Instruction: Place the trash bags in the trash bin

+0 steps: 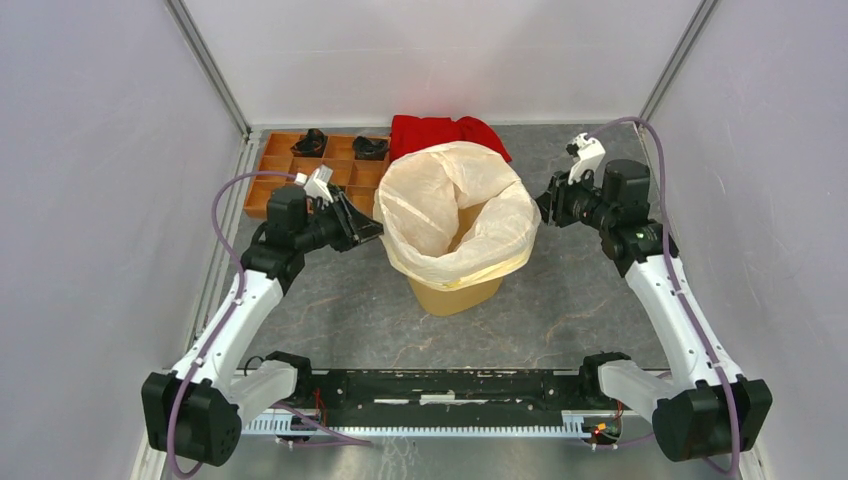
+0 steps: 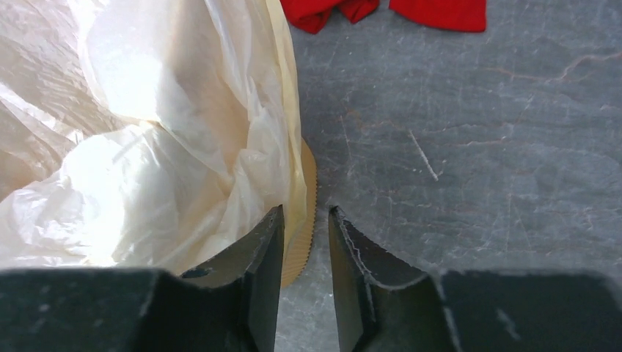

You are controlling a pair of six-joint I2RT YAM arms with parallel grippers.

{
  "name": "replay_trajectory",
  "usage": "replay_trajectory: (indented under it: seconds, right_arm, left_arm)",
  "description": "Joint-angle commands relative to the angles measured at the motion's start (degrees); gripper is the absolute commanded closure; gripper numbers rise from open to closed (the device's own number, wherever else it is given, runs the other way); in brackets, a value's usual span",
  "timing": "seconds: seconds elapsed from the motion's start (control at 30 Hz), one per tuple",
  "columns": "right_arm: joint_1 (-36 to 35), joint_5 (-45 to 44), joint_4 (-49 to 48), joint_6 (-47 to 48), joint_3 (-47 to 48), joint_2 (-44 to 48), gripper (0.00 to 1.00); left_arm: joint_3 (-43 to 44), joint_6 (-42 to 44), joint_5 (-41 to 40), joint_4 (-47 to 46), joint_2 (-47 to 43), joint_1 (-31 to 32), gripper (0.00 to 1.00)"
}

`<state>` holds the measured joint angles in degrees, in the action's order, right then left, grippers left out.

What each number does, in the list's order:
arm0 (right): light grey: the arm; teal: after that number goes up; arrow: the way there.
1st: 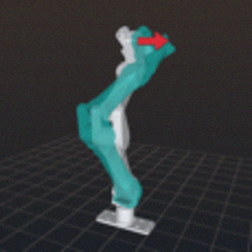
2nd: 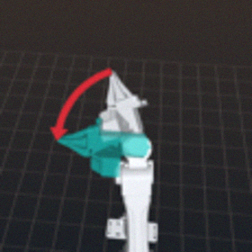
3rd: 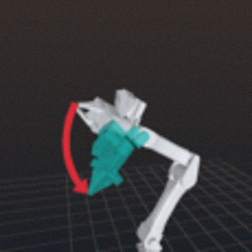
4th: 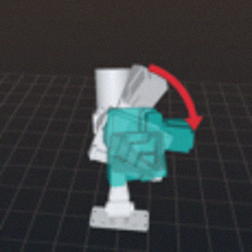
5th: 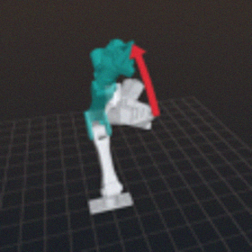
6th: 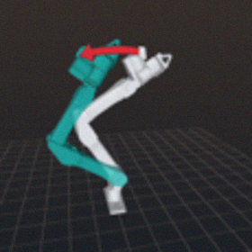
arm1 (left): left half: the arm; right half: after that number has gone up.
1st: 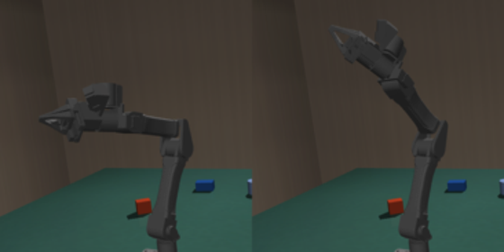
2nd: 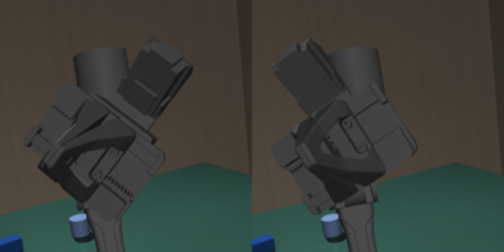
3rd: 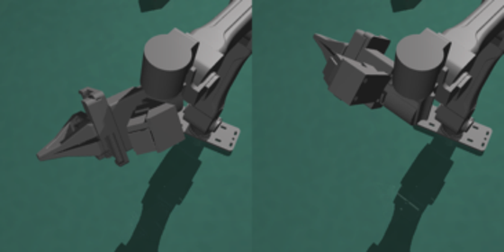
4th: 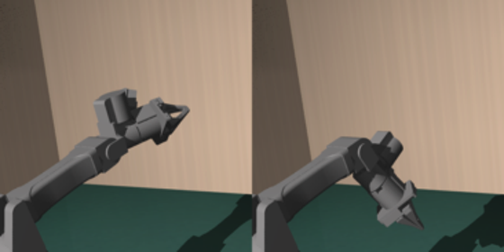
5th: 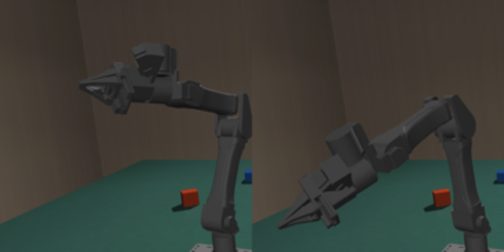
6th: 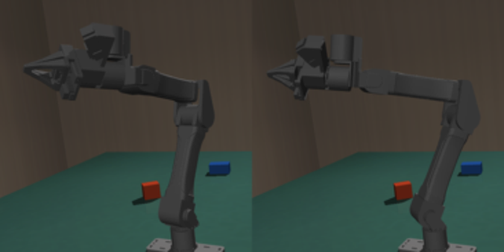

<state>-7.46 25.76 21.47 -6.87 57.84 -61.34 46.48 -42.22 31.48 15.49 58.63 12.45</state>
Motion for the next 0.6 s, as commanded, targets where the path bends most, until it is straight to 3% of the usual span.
replay_trajectory:
  seconds: [0.0, 0.3, 0.43, 0.57]
  right_arm:
    - [0.1, 1.6, -5.0, -1.4, -2.7, 1.7, 0.70]
    - [0.1, 2.5, -12.7, -4.3, -11.4, 4.6, 0.77]
    - [0.0, 1.8, -17.2, -5.4, -17.6, 5.8, 0.55]
    - [0.1, -3.0, -8.3, -1.0, -15.7, 5.4, 0.47]
  left_arm:
    - [-2.6, -4.4, 4.5, -6.6, 0.8, -0.1, 0.69]
    - [-13.9, -13.3, 5.8, -20.5, 0.7, 0.2, 0.94]
    - [-16.3, -12.6, 4.6, -21.1, 1.8, 0.3, 0.96]
    - [-14.4, -8.2, 2.3, -16.2, 1.7, 0.3, 0.95]
